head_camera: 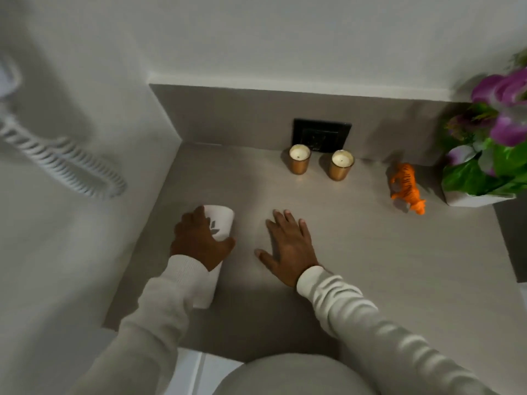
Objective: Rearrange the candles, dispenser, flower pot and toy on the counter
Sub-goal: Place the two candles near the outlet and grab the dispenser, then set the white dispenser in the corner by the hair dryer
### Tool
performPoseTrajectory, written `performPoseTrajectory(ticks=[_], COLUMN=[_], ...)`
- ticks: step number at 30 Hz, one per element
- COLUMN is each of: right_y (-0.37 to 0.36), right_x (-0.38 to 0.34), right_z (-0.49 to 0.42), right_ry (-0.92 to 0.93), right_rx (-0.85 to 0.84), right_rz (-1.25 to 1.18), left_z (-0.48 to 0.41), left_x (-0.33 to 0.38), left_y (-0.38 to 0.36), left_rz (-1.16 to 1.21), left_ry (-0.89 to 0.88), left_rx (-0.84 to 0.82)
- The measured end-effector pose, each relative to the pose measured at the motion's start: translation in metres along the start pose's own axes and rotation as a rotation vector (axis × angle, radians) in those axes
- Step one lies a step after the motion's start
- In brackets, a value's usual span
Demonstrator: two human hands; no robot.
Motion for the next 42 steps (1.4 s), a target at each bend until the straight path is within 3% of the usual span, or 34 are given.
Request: performPoseTrajectory(ticks=[2,4,9,14,19,27,42], right_y=[-0.008,-0.014,-0.021,-0.021,-0.020,-0.019,-0.003], right_x=[-0.011,-0.014,-0.011,-0.011,-0.011,-0.008,-0.002], right_z=[-0.009,-0.017,-0.026,-0.027,-0.028,-0.036,-0.085], right_ry=[0.044,0.057,0.038,0.023,0.031,0.030,0.048], right_rx=[-0.044,-0.066,-0.050,-0.067,-0.069,-0.052,-0.090], right_rz=[0.117,0.210,0.341,0.369,0.352,0.359,0.356], left_z=[0.014,0.022,0.028,0.014,0.008,0.001,-0.165], left_x=[-0.018,-0.022,-0.006,0.010,0.010,-0.022,0.017], left_y=[-0.006,-0.008,0.005,0.009,-0.002,-0.050,0.047], left_rz=[0.083,0.171,0.578,0.903,0.881,0.872,0.799], left_ry=[0.124,0.135,-0.073,-0.245,-0.281,-0.087,0.169], left_rx=[-0.087,-0.028,0.357,0.490,0.603,0.568,0.734])
Point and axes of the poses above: each hand's wrist, its own z-axis away from the middle knuckle, its own y-axis out of the back of the hand, x = y × z, the point moved 3 cm from there along -z, towards the middle knuckle, and after that the axes turned 13 degrees about -x, right-handed, at the moved point
